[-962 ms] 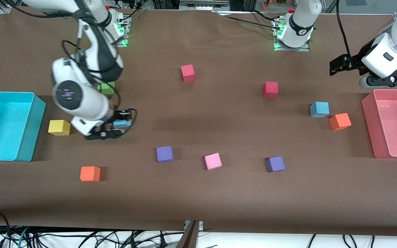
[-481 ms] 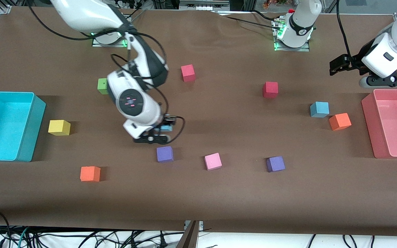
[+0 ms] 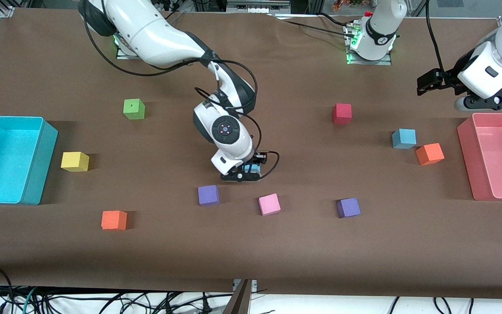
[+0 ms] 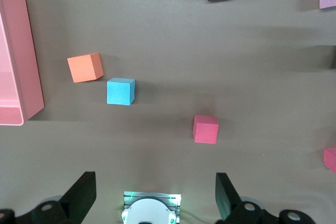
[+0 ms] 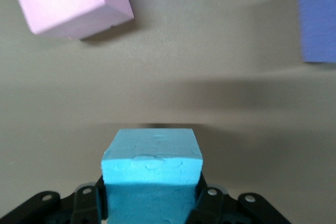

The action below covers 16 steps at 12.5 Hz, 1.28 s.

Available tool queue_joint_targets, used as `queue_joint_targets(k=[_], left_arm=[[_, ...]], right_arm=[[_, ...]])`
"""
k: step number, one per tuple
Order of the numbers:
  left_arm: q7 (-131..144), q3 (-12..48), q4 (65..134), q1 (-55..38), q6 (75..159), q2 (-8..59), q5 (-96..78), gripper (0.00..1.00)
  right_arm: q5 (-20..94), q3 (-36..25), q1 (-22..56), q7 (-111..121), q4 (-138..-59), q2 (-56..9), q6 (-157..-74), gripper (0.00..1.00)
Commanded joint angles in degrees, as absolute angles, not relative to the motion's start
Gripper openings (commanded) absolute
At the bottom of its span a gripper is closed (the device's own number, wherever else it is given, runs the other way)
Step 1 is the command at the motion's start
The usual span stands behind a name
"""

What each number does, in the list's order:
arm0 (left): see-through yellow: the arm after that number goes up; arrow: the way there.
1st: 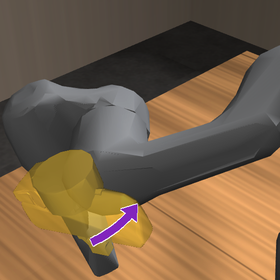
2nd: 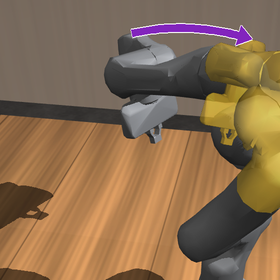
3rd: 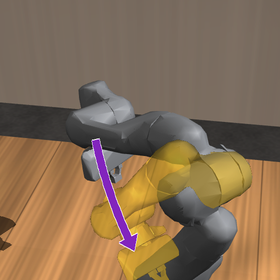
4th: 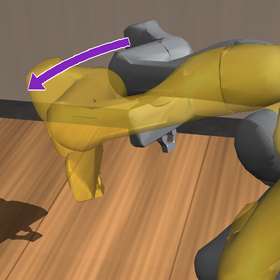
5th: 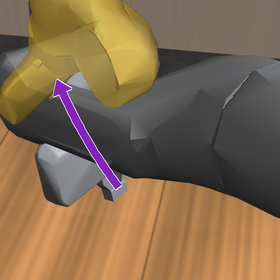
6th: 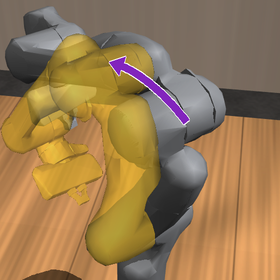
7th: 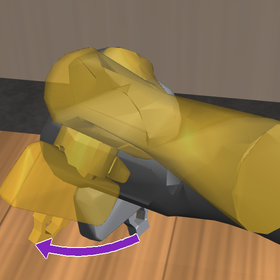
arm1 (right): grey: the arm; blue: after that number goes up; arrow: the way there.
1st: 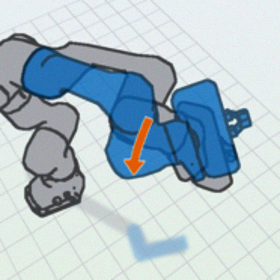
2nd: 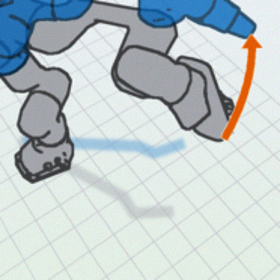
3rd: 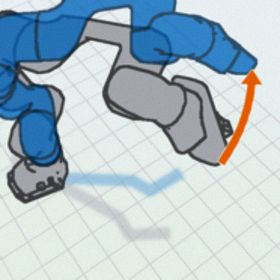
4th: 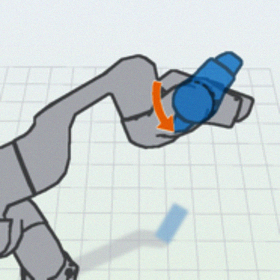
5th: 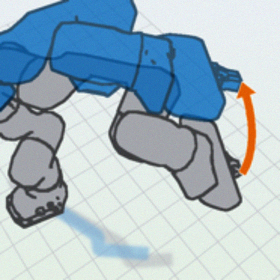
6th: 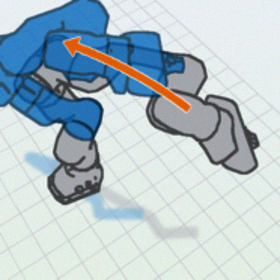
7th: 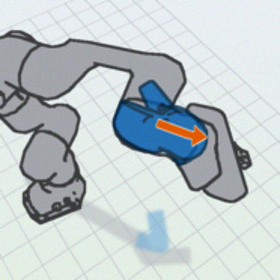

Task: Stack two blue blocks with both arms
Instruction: 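Lower the light blue cube onto the table and open the right gripper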

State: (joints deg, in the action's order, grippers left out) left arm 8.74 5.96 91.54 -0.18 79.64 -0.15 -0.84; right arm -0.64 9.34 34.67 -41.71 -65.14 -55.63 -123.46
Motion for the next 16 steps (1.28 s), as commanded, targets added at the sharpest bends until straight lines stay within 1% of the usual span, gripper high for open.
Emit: queue_joint_targets(k=[1, 2, 3, 4, 5, 11, 14, 16], left_arm=[[9.32, 6.24, 91.14, 0.0, 78.66, -0.53, -0.35, 1.0], [9.32, 6.24, 91.14, 0.0, 78.66, -0.53, -0.35, 1.0], [9.32, 6.24, 91.14, 0.0, 78.66, -0.53, -0.35, 1.0], [9.32, 6.33, 91.14, 0.0, 78.66, -0.53, -0.35, 1.0], [9.32, 6.33, 91.14, 0.0, 78.66, -0.53, -0.35, 1.0], [9.23, 6.33, 91.14, 0.0, 78.84, -0.26, 0.09, 1.0], [9.23, 6.68, 91.14, -0.09, 78.66, -0.09, 0.44, 1.0], [9.05, 6.42, 91.32, 0.0, 78.92, 0.0, 0.53, 1.0]], right_arm=[[-3.34, 9.4, 35.77, -43.42, -62.14, -57.65, -123.83, 0.14], [-3.51, 9.4, 35.95, -44.29, -62.14, -58.0, -124.79, 0.15], [-3.78, 9.4, 35.95, -45.17, -62.14, -58.09, -125.07, 0.18], [-3.87, 9.49, 35.95, -45.09, -62.14, -58.1, -125.07, 0.49], [-3.87, 9.49, 35.95, -45.09, -62.23, -58.1, -125.07, 0.99], [-4.48, 9.49, 35.6, -43.68, -62.23, -57.75, -124.1, 1.0], [-4.4, 9.41, 35.25, -40.62, -62.23, -55.12, -122.09, 1.0], [-3.96, 9.14, 35.07, -34.58, -62.84, -51.61, -120.59, 1.0]])
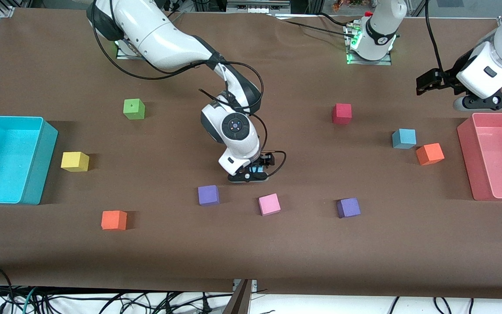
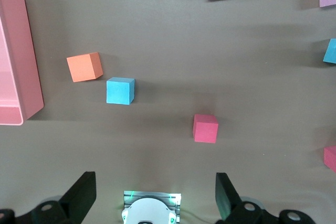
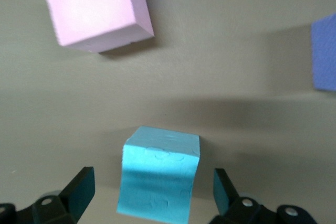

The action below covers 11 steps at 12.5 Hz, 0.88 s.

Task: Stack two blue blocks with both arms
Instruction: 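Lower the light blue cube onto the table and open the right gripper, then raise the right gripper while the left gripper grasps the second blue cube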

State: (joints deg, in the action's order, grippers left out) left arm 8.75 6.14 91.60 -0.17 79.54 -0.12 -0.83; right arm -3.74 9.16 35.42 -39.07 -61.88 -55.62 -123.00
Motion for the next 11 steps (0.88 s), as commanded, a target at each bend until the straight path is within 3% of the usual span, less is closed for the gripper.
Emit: queue_joint_targets(k=[1, 4, 7, 11], left_arm=[[8.53, 6.33, 92.45, 0.17, 79.97, -0.26, 0.53, 1.0], [5.29, 6.15, 100.43, 3.41, 89.26, -0.27, 1.75, 1.0], [4.4, 5.28, 111.68, 5.26, 104.45, 1.66, 5.45, 1.0], [-2.52, 3.7, 119.7, 8.16, 122.39, 9.12, 5.54, 1.0]], right_arm=[[-3.69, 9.05, 34.46, -31.15, -64.49, -49.5, -119.11, 1.0], [0.58, 9.14, 31.04, -22.53, -71.52, -42.65, -117.42, 1.0], [18.58, 7.92, 27.61, -3.22, -81.01, -36.76, -118.47, 1.0], [35.19, 7.21, 26.28, 15.85, -93.75, -32.44, -129.77, 1.0]])
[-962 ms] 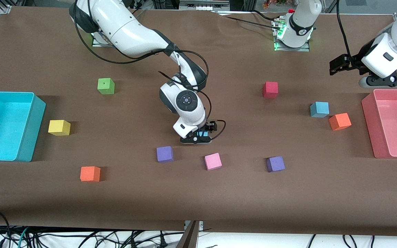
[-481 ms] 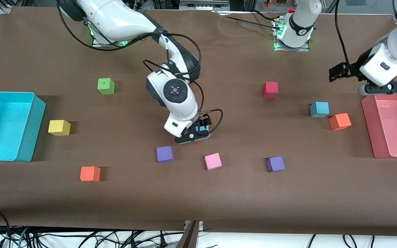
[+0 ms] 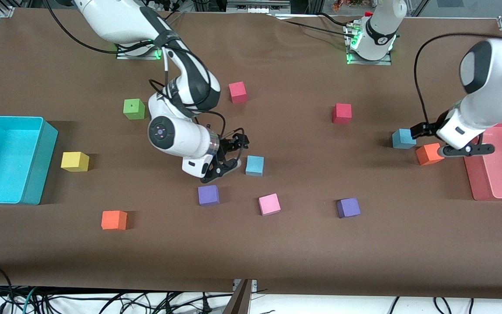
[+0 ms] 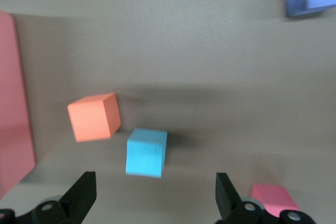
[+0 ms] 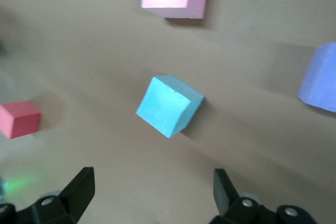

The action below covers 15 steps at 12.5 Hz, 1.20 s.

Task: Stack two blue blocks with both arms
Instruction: 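Raise the right gripper while the left gripper grasps the second blue cube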

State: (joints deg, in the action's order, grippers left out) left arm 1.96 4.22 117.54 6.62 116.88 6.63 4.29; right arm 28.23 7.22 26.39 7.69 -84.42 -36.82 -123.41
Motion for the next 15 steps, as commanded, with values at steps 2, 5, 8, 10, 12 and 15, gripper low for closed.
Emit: queue_joint_targets(k=[2, 5, 8, 10, 12, 15], left_arm=[[-4.39, 3.16, 121.72, 9.14, 126.63, 11.94, 5.54, 1.0], [-4.66, 3.16, 126.89, 10.1, 131.91, 14.32, 5.54, 1.0], [-4.75, 3.16, 129.46, 10.72, 133.15, 15.64, 5.71, 1.0], [-6.05, 3.16, 130.43, 11.16, 133.15, 15.73, 5.71, 1.0], [-7.64, 3.16, 130.78, 12.12, 133.24, 16.26, 5.54, 1.0], [-7.65, 3.16, 131.48, 12.13, 134.9, 17.48, 5.54, 1.0]], right_arm=[[47.49, 7.38, 26.28, 29.9, -100.6, -31.64, -139.35, 1.0], [62.8, 9.31, 26.89, 49.85, -105.11, -32.43, -149.91, 1.0], [72.03, 9.93, 28.03, 67.44, -105.56, -35.58, -157.57, 1.0], [85.01, 10.55, 28.82, 82.36, -105.12, -37.35, -159.6, 1.0], [101.87, 10.55, 29.09, 100.37, -104.94, -38.75, -158.91, 1.0], [115.73, 10.37, 29.62, 118.35, -104.15, -41.57, -154.97, 1.0]])
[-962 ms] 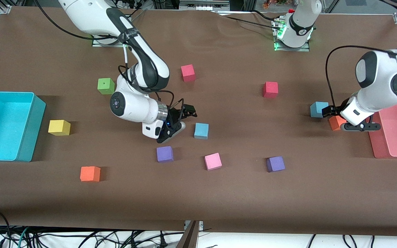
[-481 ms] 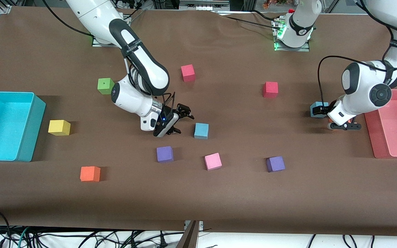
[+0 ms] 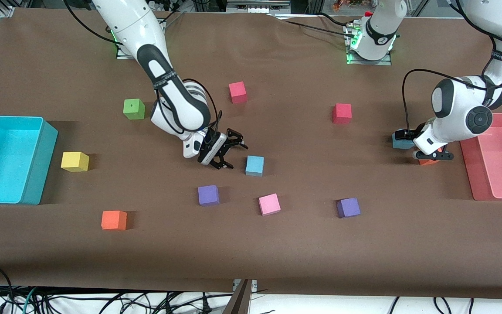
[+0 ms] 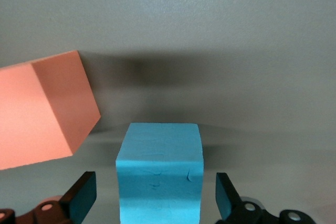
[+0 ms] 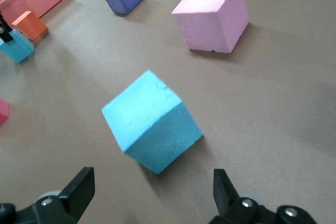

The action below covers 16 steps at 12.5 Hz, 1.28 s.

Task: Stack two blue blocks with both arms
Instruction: 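Lift the second blue cube with the left gripper toward the first cube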

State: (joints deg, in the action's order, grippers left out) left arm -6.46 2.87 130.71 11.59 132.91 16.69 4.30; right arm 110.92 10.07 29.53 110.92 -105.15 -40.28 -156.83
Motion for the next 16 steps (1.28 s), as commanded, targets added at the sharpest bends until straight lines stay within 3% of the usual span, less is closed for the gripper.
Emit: queue_joint_targets(k=[1, 4, 5, 8, 9, 13, 16], left_arm=[[-7.56, 3.16, 131.57, 12.13, 135.43, 17.75, 5.54, 1.0], [-6.95, 3.25, 131.57, 12.04, 135.44, 18.02, 5.45, 0.98], [-6.94, 3.25, 131.57, 12.04, 135.44, 18.02, 5.19, 0.78], [-6.77, 3.25, 131.57, 11.95, 134.91, 17.93, 4.83, 0.06], [-6.77, 3.25, 131.57, 11.95, 134.74, 17.67, 4.83, 0.0], [-5.37, 4.48, 127.99, 8.37, 128.96, 12.14, 1.35, 0.0], [0.93, 6.14, 116.93, -1.55, 120.17, 11.95, -6.94, 0.0]], right_arm=[[116.45, 10.28, 29.71, 120.74, -103.8, -42.27, -154.43, 1.0], [116.98, 9.76, 30.32, 124.62, -100.99, -44.47, -154.16, 1.0], [117.07, 9.67, 30.32, 124.72, -100.9, -44.47, -154.25, 1.0], [117.25, 9.49, 30.32, 128.14, -100.63, -44.73, -154.16, 0.99], [117.33, 9.41, 30.32, 128.84, -100.55, -44.82, -154.16, 0.99], [118.38, 7.13, 30.23, 133.22, -100.11, -45.61, -147.34, 0.99], [123.49, 6.68, 30.32, 138.34, -100.2, -46.23, -143.96, 0.99]])
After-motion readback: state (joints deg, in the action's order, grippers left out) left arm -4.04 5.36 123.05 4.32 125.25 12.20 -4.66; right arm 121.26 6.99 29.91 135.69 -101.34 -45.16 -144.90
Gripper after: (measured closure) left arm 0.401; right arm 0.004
